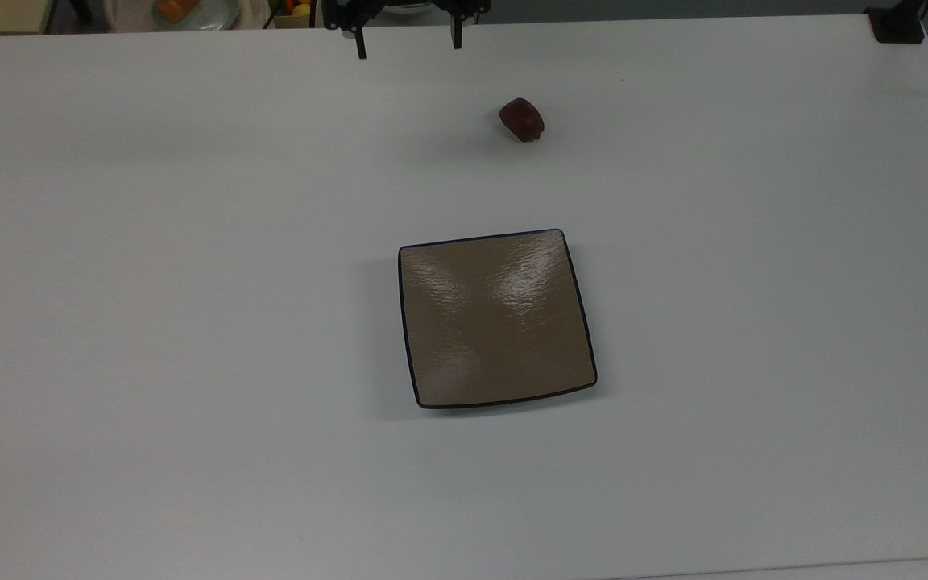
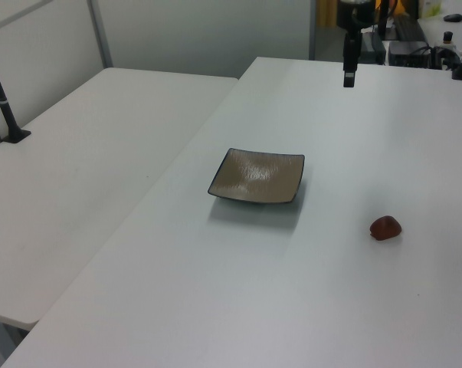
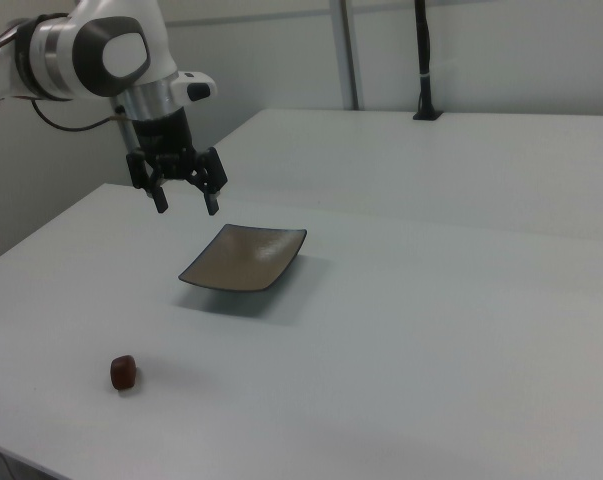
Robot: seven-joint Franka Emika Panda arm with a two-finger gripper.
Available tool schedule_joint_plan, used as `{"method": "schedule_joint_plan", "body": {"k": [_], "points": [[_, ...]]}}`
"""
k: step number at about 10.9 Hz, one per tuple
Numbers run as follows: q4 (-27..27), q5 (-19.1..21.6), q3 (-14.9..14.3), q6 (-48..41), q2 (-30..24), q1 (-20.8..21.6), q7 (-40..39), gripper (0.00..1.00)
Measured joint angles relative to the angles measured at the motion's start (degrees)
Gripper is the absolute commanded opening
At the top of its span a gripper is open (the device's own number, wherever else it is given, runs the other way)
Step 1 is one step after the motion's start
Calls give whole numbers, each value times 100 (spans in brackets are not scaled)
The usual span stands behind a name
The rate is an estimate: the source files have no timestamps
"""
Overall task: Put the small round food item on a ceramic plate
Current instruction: 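Move the open gripper toward the small dark-red food item, then lower the gripper over the dark-red food item and close on it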
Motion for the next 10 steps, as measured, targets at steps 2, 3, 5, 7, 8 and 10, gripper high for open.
{"method": "schedule_joint_plan", "body": {"k": [2,3,5,7,8,10], "points": [[0,0,1,-330,24,1,-967,100],[0,0,0,-531,41,1,-1585,100],[-22,-1,16,-841,70,3,-2339,100],[-178,-1,58,-952,106,160,-2389,100],[-307,-2,64,-955,126,291,-2303,100],[-572,-4,72,-955,170,517,-2145,100]]}}
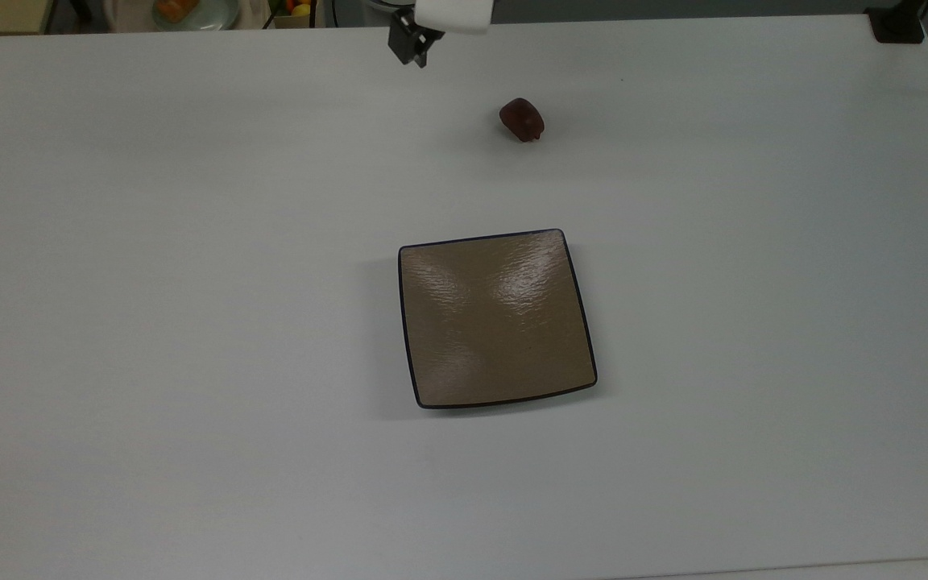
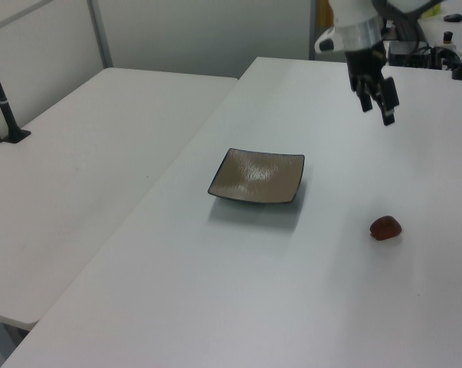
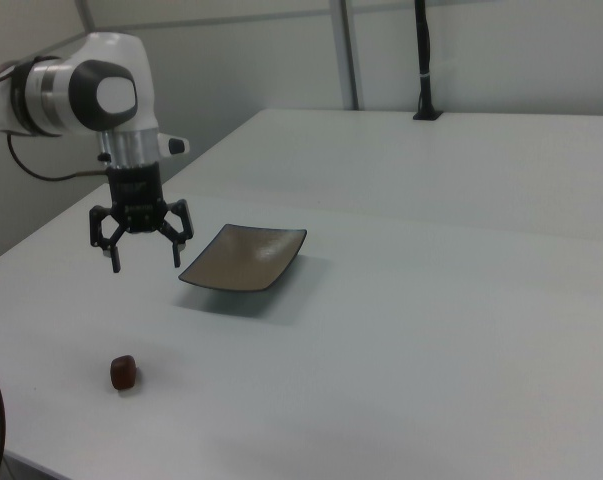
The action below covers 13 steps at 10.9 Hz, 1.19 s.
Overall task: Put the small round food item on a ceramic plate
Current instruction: 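Lower the gripper over the dark-red food item and close on it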
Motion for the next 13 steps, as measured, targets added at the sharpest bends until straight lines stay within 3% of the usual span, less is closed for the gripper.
{"method": "schedule_joint_plan", "body": {"k": [2,6,13], "points": [[-217,0,1,86,6,56,234,100],[-1178,0,19,1423,8,562,1006,100],[-2004,-3,25,2099,124,1082,1092,100]]}}
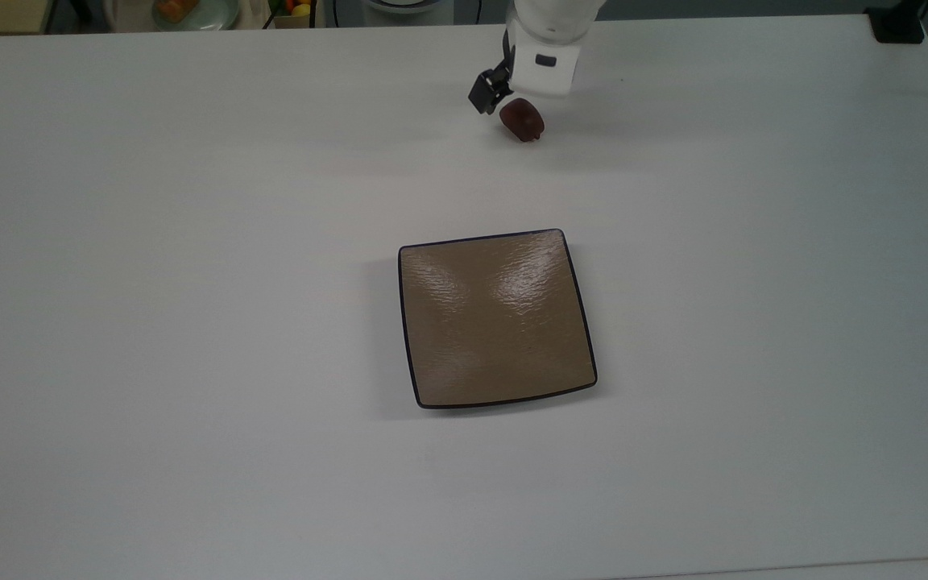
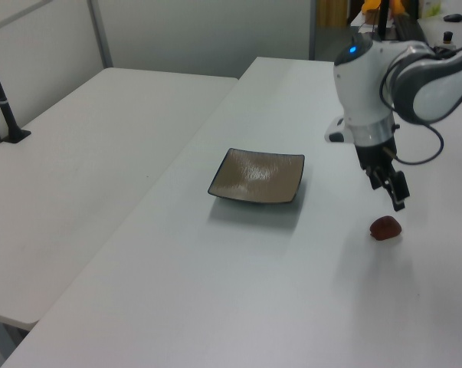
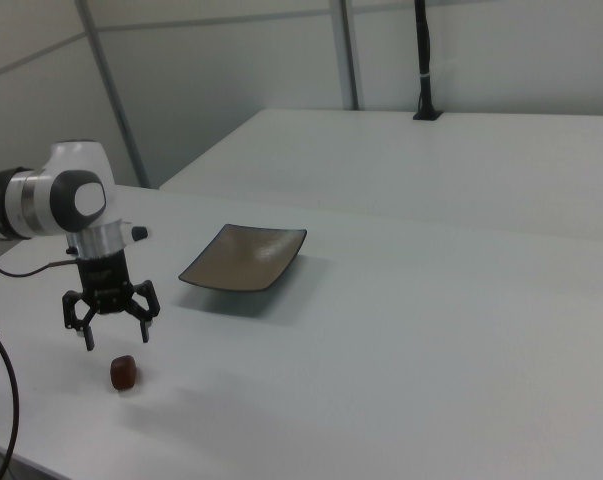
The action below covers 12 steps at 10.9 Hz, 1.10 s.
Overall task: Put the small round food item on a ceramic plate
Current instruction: 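Lower the gripper over the dark-red food item and close on it, then lift the held food item and carry it toward the square plate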
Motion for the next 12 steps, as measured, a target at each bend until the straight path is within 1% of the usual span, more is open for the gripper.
{"method": "schedule_joint_plan", "body": {"k": [3,6,8,11,12], "points": [[-67,-73,0,310,384,147,157,100],[-66,-228,0,363,535,159,222,100],[-67,-241,0,363,549,204,224,88],[-67,-278,0,363,631,226,230,55],[-67,-279,0,363,647,226,231,49]]}}
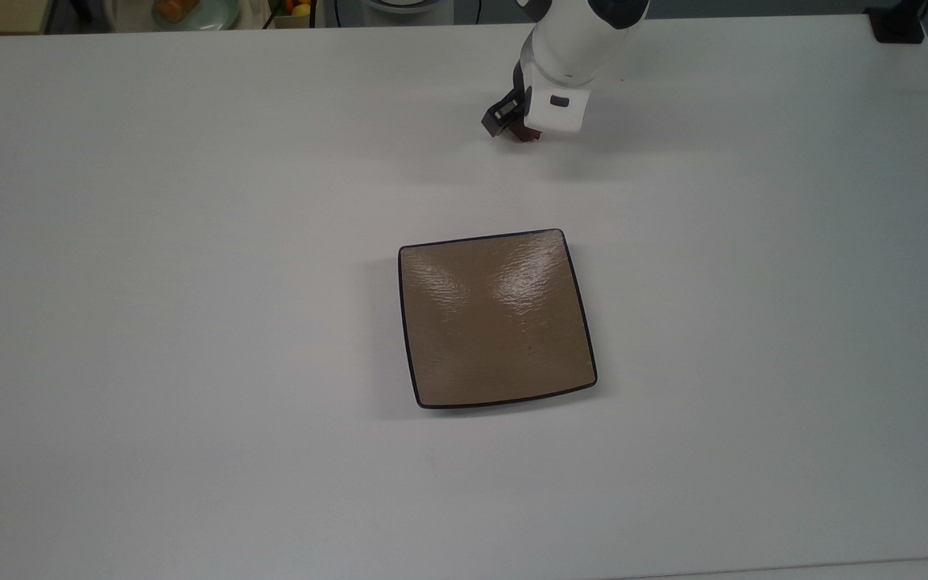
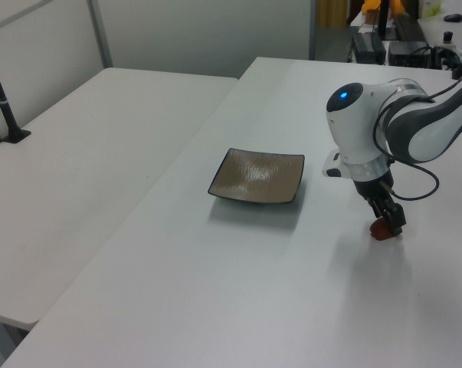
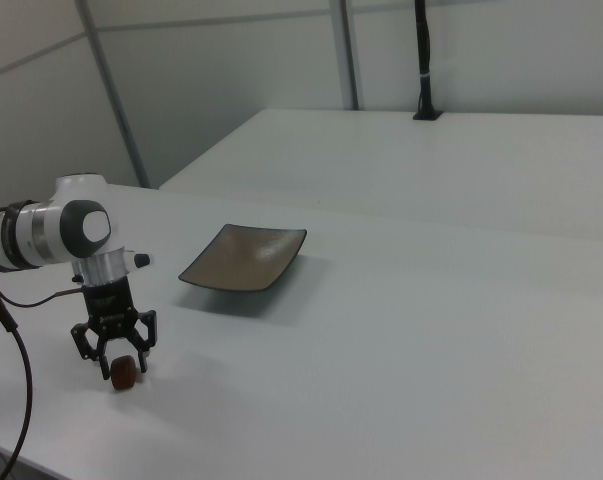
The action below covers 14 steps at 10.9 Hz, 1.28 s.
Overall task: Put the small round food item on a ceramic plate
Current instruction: 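Lift the held food item and carry it toward the square plate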
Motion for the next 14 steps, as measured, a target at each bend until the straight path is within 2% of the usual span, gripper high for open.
{"method": "schedule_joint_plan", "body": {"k": [1,2,10,14], "points": [[0,0,0,0,4,0,2,40],[1,0,0,0,4,0,2,37],[232,-1,-3,-3,-2,-19,15,37],[925,0,-60,-462,-17,-253,17,37]]}}
